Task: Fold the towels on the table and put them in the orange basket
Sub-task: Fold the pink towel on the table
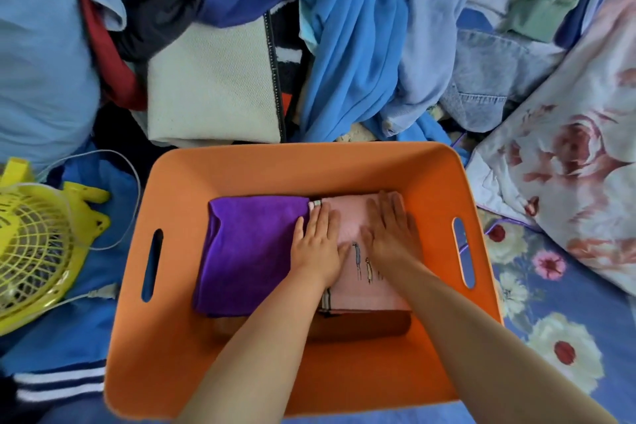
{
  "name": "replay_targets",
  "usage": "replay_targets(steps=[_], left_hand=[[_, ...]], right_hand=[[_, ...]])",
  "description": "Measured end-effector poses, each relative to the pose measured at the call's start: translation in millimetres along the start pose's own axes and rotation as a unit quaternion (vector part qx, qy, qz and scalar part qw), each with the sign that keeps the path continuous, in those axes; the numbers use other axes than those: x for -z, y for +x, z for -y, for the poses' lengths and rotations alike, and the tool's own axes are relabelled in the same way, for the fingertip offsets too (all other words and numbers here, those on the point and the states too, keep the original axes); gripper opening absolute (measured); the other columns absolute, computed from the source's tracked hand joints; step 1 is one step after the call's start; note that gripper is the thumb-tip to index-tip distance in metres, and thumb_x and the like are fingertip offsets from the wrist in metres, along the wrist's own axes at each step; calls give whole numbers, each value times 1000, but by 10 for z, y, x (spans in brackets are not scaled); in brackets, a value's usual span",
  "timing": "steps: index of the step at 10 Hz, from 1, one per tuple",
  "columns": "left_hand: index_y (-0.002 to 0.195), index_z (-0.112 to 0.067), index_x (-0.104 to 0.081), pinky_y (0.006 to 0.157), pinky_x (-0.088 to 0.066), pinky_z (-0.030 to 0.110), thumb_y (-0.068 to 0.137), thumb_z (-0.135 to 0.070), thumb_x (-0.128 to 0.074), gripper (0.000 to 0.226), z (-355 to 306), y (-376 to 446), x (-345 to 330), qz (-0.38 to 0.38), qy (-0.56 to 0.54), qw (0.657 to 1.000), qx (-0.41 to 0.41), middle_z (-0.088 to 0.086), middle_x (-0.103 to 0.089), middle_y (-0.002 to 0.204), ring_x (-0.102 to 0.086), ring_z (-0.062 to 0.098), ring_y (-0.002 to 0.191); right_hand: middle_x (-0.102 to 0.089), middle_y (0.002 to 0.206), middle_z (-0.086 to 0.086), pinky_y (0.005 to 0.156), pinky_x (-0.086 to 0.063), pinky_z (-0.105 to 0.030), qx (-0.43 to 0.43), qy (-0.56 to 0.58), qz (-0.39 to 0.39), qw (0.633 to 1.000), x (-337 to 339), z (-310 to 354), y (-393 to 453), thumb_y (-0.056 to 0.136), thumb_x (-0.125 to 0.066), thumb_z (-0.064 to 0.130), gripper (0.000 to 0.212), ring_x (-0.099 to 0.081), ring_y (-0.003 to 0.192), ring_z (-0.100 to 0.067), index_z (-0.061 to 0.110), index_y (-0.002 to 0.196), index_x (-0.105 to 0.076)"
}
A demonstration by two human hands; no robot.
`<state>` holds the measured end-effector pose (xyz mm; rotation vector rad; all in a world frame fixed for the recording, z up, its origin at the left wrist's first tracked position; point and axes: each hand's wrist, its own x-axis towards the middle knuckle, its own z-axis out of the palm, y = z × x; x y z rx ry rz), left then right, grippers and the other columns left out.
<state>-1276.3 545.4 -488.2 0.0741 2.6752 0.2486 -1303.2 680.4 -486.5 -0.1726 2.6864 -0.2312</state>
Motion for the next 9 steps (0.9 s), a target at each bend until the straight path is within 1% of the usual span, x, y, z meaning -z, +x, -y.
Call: replay_targets(steps=[1, 2, 3, 4, 5, 6, 7, 8, 9], left_hand=[[147, -12, -5, 117, 0, 41, 98, -34, -26, 58, -2, -161, 224, -10, 27, 1000, -9, 6, 1, 157, 7, 20, 145], [143, -10, -23, 116, -9, 41, 98, -29, -30, 49, 27, -438, 422, -30, 36, 998, -31, 8, -11, 155, -3, 22, 145], [128, -9, -46, 105, -31, 38, 96, -22, -38, 35, 21, -789, 613, -55, 48, 996, -56, 9, -38, 140, -33, 26, 133], [111, -7, -57, 83, -42, 36, 94, -18, -41, 26, -56, -1178, 744, -98, 20, 995, -24, 9, -55, 118, -51, 27, 109], [100, -6, -59, 64, -32, 31, 94, -20, -38, 27, -168, -1573, 790, -139, 3, 990, 13, 10, -61, 104, -56, 29, 97], [97, -4, -60, 63, -28, 30, 97, -26, -33, 35, -247, -1928, 697, -138, 2, 990, -5, 11, -62, 100, -57, 30, 93], [100, -8, -58, 70, -33, 30, 99, -33, -27, 40, -291, -2174, 531, -110, 4, 993, -42, 8, -62, 103, -54, 26, 97], [110, -10, -53, 82, -32, 31, 99, -31, -28, 34, -271, -2275, 432, -77, 12, 996, -51, 6, -58, 109, -50, 23, 103], [101, -6, -59, 79, -37, 31, 90, -9, -48, 15, -264, -2326, 439, -84, -6, 995, -45, 9, -63, 99, -56, 26, 94]], right_hand=[[13, 156, -2, 117, 3, -41, -4, 5, 18, 1000, 180, 72, -130, 97, -25, 32, 56, 17, 143, -21, 20, 147, -2], [1, 157, -5, 116, -10, -41, -6, 23, 20, 1000, 424, 166, -351, 96, -31, 25, 54, 5, 144, -23, 13, 146, -12], [-33, 146, -11, 104, -34, -35, 25, 39, 15, 999, 663, 245, -694, 95, -37, 21, 42, -34, 133, -28, 7, 134, -39], [-53, 127, -13, 92, -41, -32, 87, 53, 8, 995, 796, 292, -1096, 94, -39, 17, 32, -48, 115, -29, 3, 118, -55], [-57, 119, -15, 82, -39, -31, 109, 72, -3, 991, 800, 317, -1522, 93, -40, 14, 29, -51, 107, -30, 1, 109, -60], [-60, 100, -18, 61, -33, -29, 108, 73, 3, 991, 719, 358, -1867, 94, -40, 16, 27, -56, 87, -30, -2, 93, -60], [-58, 86, -14, 60, -30, -29, 96, 64, 10, 993, 668, 329, -2101, 95, -40, 22, 27, -53, 77, -28, 5, 79, -55], [-62, 108, -12, 78, -40, -33, 119, 28, 40, 992, 628, 253, -2231, 94, -42, 17, 24, -56, 100, -29, 4, 103, -60], [-59, 120, -15, 91, -42, -38, 105, 36, 44, 993, 697, 183, -2299, 89, -40, 4, 31, -53, 110, -31, 0, 115, -58]])
